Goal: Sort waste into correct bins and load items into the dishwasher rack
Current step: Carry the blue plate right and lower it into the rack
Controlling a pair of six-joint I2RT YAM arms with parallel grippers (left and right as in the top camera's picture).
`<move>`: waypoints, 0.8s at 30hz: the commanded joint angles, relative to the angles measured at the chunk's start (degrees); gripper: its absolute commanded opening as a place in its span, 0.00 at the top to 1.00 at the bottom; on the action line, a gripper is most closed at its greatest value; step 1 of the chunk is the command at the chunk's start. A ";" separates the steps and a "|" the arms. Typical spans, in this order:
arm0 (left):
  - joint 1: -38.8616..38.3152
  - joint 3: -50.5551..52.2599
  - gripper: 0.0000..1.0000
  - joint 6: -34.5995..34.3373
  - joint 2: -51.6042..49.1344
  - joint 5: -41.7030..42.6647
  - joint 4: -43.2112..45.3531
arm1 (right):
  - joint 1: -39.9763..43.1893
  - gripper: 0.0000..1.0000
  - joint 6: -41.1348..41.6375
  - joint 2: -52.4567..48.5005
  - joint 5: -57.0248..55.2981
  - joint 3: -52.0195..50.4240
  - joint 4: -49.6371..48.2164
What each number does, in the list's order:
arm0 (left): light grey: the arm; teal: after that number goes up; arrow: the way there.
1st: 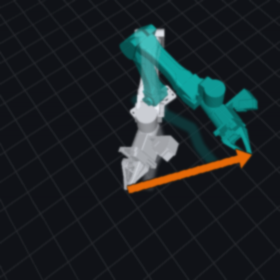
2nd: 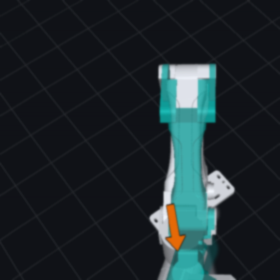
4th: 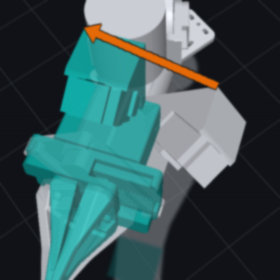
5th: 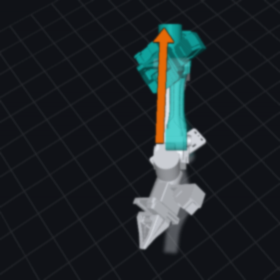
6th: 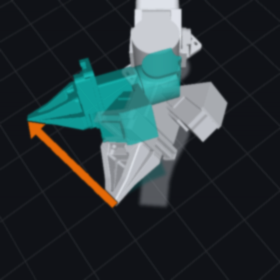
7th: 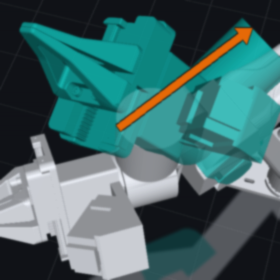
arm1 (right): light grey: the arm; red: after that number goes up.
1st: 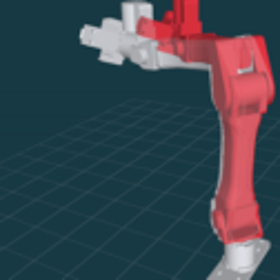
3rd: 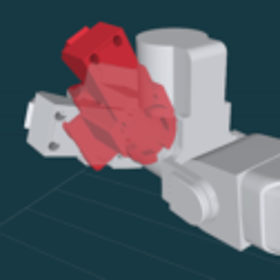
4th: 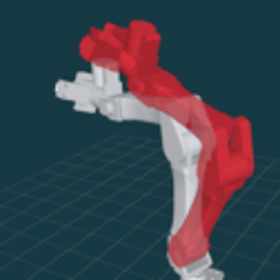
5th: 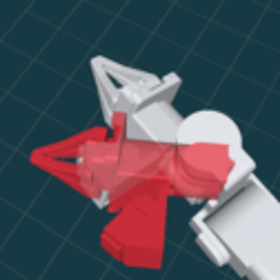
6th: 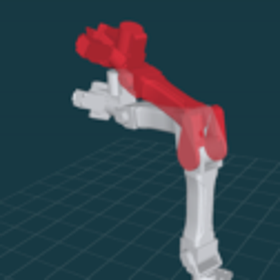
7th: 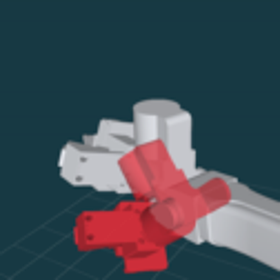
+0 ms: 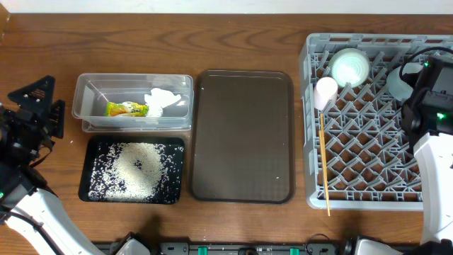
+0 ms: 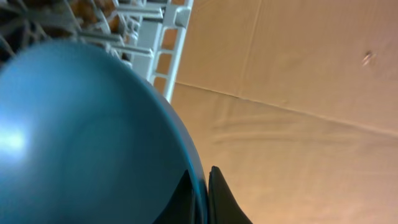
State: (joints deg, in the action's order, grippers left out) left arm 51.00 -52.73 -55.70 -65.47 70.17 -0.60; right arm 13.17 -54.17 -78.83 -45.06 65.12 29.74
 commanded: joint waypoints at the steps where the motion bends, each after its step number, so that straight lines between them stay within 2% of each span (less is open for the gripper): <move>1: 0.24 -0.74 0.05 -0.11 -0.02 0.76 0.24 | -0.81 0.99 18.08 -0.59 14.08 -0.37 1.66; 9: 0.24 -0.74 0.05 -0.11 -0.02 0.76 0.24 | -0.83 0.99 34.21 -0.59 27.71 -0.37 4.33; 15: 0.24 -0.74 0.05 -0.11 -0.02 0.76 0.24 | -0.83 0.95 37.07 -0.59 34.84 -0.37 6.71; 20: 0.24 -0.74 0.05 -0.11 -0.02 0.76 0.24 | -0.83 0.80 37.13 -0.59 35.52 -0.37 7.37; 23: 0.26 -0.74 0.05 -0.11 -0.02 0.76 0.24 | -0.83 0.57 40.15 -0.48 35.85 -0.35 7.08; 24: 0.24 -0.74 0.05 -0.11 -0.02 0.76 0.24 | -0.83 0.53 41.03 -0.33 36.52 -0.35 6.95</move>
State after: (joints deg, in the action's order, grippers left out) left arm 51.00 -52.73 -55.70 -65.47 70.17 -0.60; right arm 12.32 -17.15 -79.33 -10.98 65.01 36.95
